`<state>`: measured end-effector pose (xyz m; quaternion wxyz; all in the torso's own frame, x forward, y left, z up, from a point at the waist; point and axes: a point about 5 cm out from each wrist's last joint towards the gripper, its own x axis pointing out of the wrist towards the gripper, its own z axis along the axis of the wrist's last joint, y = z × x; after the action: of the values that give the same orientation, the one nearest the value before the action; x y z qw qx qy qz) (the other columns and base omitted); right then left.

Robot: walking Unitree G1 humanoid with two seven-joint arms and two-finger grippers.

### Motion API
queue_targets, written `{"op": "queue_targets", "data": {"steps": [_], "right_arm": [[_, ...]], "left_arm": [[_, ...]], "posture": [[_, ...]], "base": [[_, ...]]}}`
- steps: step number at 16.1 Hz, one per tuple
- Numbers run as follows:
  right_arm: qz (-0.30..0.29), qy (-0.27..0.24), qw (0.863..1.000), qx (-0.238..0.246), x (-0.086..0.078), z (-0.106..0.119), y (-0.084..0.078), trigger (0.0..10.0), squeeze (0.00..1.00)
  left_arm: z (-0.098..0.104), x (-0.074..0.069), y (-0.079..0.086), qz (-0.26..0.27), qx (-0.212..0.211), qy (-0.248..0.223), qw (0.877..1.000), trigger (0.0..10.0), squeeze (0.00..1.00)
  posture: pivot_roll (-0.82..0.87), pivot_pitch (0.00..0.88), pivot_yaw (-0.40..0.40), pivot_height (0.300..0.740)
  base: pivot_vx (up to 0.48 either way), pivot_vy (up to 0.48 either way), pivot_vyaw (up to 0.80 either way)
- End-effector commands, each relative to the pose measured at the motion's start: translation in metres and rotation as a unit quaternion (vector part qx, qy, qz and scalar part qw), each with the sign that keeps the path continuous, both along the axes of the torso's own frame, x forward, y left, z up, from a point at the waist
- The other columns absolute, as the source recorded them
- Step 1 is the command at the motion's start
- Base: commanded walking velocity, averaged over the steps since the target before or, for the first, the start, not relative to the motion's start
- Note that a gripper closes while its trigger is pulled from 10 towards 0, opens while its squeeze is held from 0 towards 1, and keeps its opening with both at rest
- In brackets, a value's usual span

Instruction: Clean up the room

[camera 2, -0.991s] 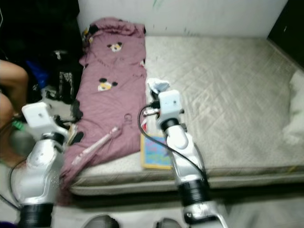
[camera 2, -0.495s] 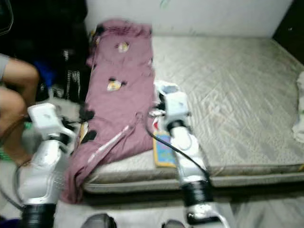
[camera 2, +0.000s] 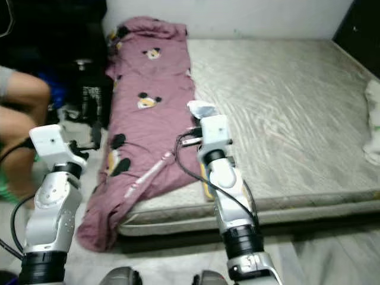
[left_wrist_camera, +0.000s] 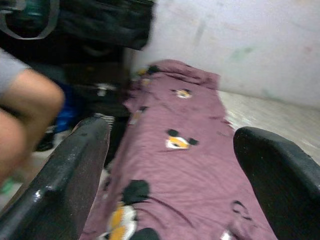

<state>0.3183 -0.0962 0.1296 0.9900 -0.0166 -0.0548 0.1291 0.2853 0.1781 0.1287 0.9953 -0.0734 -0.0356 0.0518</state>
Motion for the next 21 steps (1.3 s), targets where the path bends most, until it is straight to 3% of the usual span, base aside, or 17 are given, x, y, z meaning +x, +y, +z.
{"op": "queue_targets", "data": {"steps": [1, 19, 21], "right_arm": [[-0.002, -0.011, 1.0, -0.009, 0.002, 0.005, -0.004, 10.0, 0.0], [0.011, -0.015, 1.0, -0.005, 0.006, 0.006, -0.001, 10.0, 0.0], [0.002, -0.008, 1.0, 0.012, 0.007, 0.005, -0.004, 10.0, 0.0]], "left_arm": [[-0.001, -0.001, -0.002, -0.005, -0.005, 0.003, 1.0, 10.0, 0.0], [-0.006, -0.002, 0.004, 0.011, 0.021, 0.015, 1.0, 10.0, 0.0], [-0.011, -0.007, 0.01, 0.033, 0.027, 0.026, 0.999, 10.0, 0.0]], "posture": [[-0.04, 0.006, -0.009, 0.74], [-0.03, 0.0, -0.021, 0.74], [-0.03, 0.0, -0.02, 0.74]], "base": [[0.0, 0.0, 0.8], [0.0, 0.0, 0.8], [0.0, 0.0, 0.79]]}}
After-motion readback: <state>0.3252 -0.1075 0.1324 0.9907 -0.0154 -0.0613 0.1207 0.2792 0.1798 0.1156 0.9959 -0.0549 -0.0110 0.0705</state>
